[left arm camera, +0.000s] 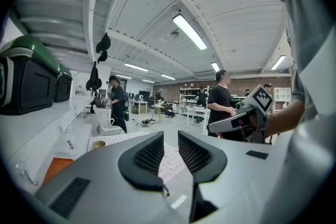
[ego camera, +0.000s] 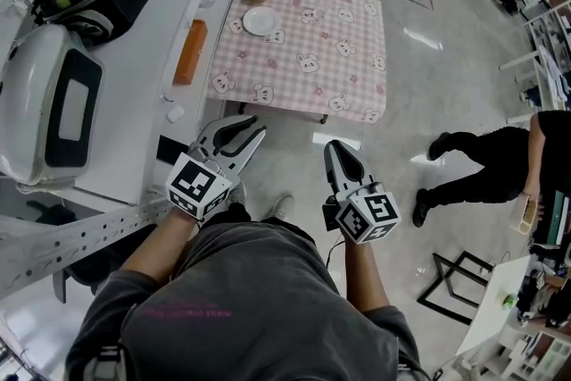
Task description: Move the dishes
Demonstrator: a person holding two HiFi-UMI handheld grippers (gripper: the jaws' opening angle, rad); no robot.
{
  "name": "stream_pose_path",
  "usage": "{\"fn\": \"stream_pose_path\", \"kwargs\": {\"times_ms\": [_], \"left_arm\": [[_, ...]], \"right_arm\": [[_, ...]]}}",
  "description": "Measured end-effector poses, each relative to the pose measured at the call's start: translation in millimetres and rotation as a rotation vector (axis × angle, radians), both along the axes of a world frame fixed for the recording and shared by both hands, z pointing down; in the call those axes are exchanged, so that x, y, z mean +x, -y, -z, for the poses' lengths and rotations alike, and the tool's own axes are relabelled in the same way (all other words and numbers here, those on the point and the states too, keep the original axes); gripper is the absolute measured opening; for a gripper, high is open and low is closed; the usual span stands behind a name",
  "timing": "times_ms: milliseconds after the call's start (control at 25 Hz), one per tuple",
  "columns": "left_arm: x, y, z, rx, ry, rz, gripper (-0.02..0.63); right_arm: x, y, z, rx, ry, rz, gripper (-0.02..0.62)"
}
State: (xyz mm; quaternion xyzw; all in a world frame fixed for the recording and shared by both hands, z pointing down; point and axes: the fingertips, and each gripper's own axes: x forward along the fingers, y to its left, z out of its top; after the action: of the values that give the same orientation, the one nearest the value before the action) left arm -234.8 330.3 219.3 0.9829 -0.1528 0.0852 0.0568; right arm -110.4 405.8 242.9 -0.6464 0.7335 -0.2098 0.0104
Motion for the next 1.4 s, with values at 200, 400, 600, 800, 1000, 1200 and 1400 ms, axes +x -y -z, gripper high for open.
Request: {"fn": "stream_pose_path", "kwargs": {"times_ms": [200, 400, 600, 800, 1000, 1200, 1400], "left_arm": [[1, -3, 0, -0.001, 0.003, -0.005, 0.097], [2, -5, -2, -0.007, 0.008, -0.006, 0.115], [3, -6, -4, -0.01, 0.012, -0.002, 0.134], [4, -7, -5, -0.012, 0.017, 0.005, 0.149], [13, -11, -7, -0.014, 0.023, 0.017, 0.164], [23, -19, -11, -0.012, 0.036, 0.041, 0.178], [35, -30, -11, -0.001, 0.04, 0.063, 0.179]], "right_arm": [[0, -2, -1, -0.003, 0.002, 0.006, 0.033], [0, -3, -1, -0.006, 0.006, 0.006, 0.057], [2, -4, -3, -0.006, 0.007, 0.002, 0.072], [3, -6, -4, -0.003, 0.01, 0.0, 0.082], [12, -9, -4, 0.001, 0.015, 0.008, 0.095], [27, -16, -5, 0.01, 0.014, 0.018, 0.105], [43, -24, -6, 0.023, 0.018, 0.032, 0.113]]}}
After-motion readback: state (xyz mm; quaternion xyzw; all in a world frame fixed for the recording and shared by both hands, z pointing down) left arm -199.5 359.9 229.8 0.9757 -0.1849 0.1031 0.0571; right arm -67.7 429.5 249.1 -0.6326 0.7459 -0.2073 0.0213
